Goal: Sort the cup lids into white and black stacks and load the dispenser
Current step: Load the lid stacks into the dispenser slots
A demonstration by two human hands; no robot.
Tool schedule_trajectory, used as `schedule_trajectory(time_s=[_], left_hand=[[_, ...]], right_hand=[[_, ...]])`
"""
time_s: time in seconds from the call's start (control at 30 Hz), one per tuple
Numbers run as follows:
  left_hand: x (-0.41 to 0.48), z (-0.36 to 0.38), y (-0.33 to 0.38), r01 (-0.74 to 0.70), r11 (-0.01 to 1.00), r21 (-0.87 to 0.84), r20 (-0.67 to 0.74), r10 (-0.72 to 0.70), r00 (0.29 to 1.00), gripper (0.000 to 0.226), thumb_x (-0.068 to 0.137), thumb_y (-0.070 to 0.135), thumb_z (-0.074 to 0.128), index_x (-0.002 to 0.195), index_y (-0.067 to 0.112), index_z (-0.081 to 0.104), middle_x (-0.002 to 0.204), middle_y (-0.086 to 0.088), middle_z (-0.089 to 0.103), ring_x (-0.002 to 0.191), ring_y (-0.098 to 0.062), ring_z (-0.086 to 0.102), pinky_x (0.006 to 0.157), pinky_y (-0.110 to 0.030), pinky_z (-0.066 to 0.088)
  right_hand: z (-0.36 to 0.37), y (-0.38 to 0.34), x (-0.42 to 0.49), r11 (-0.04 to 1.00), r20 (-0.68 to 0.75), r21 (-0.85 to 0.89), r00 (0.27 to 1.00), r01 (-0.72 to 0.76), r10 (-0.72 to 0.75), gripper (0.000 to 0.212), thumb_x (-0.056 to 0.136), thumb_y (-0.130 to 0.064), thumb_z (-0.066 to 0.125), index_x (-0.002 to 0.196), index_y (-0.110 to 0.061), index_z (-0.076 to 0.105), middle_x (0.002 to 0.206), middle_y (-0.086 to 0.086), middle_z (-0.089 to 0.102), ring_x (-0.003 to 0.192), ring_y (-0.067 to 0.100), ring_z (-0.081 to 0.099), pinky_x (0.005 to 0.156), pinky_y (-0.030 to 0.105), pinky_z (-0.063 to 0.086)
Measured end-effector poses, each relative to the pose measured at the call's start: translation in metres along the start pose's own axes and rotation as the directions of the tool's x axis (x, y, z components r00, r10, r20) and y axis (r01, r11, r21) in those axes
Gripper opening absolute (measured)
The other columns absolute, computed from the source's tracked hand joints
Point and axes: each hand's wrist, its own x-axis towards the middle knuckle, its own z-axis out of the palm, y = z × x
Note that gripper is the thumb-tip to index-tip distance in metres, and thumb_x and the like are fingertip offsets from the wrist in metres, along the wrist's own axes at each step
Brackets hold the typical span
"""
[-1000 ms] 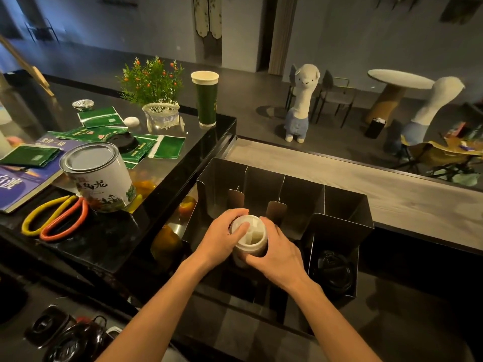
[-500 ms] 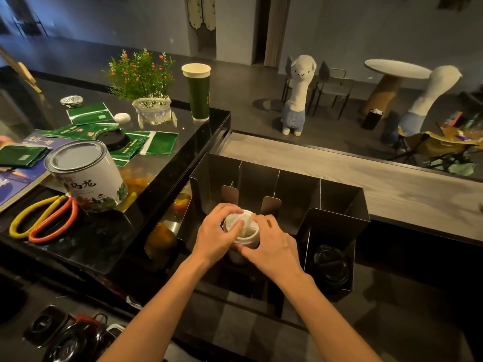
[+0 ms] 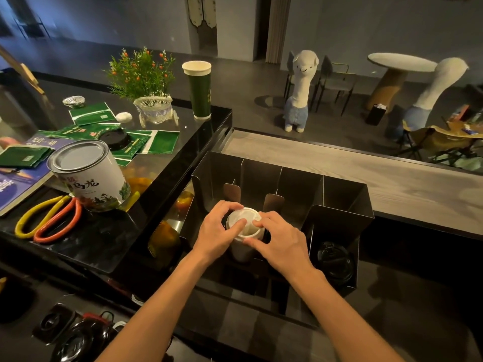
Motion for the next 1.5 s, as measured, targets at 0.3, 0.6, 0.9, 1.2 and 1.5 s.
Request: schedule_trajectory(time_s=[0.3,0.6,0.9,1.2,1.5], left_hand=[[-0.008,0.001,0.012,-0.062,0.989,0.137,0.003,0.062,0.998,0.039,0.096,0.049,0.055,0.127,0.025,0.061,0.125,0.015,0.058,0.113,0.001,0.056,0.096,-0.03,0.054],[-0.011,0.002,0.012,-0.058,0.995,0.075,0.145,0.047,0.988,0.052,0.087,0.061,0.061,0.134,0.04,0.049,0.127,0.035,0.047,0.12,0.01,0.048,0.102,-0.026,0.048],[-0.005,0.007,0.016,-0.203,0.893,0.401,0.252,0.106,0.962,0.066,0.09,0.053,0.064,0.149,0.03,0.045,0.151,0.009,0.046,0.14,-0.008,0.038,0.119,-0.038,0.028],[-0.008,0.02,0.023,-0.111,0.874,0.472,0.084,0.081,0.993,0.067,0.08,0.06,0.07,0.136,0.027,0.056,0.127,0.008,0.052,0.113,-0.01,0.047,0.097,-0.03,0.04],[-0.004,0.022,0.025,-0.15,0.86,0.488,0.136,0.094,0.986,0.064,0.08,0.056,0.069,0.134,0.026,0.051,0.133,0.009,0.055,0.125,-0.011,0.048,0.109,-0.035,0.039]], right_hand=[[0.0,-0.004,-0.009,1.0,0.03,-0.014,1.0,0.002,-0.002,0.051,0.09,-0.053,0.065,0.133,-0.03,0.053,0.137,-0.017,0.045,0.102,0.01,0.061,0.08,0.024,0.055],[0.006,0.0,-0.021,1.0,-0.014,-0.03,1.0,0.004,-0.004,0.038,0.093,-0.043,0.068,0.125,-0.024,0.063,0.119,-0.013,0.057,0.084,0.01,0.064,0.069,0.022,0.057],[-0.017,0.012,-0.027,0.999,-0.003,0.033,1.0,-0.02,0.02,0.05,0.094,-0.037,0.064,0.141,-0.033,0.049,0.137,-0.016,0.051,0.119,0.004,0.052,0.096,0.025,0.049],[-0.022,0.028,-0.028,0.956,0.202,-0.279,0.969,-0.084,0.144,0.063,0.096,-0.059,0.049,0.152,-0.032,0.034,0.152,-0.005,0.041,0.138,0.019,0.039,0.111,0.037,0.037],[-0.045,0.033,-0.006,0.911,0.38,-0.411,0.917,0.049,0.122,0.076,0.09,-0.068,0.052,0.152,-0.028,0.033,0.147,0.001,0.051,0.133,0.022,0.049,0.113,0.039,0.032]])
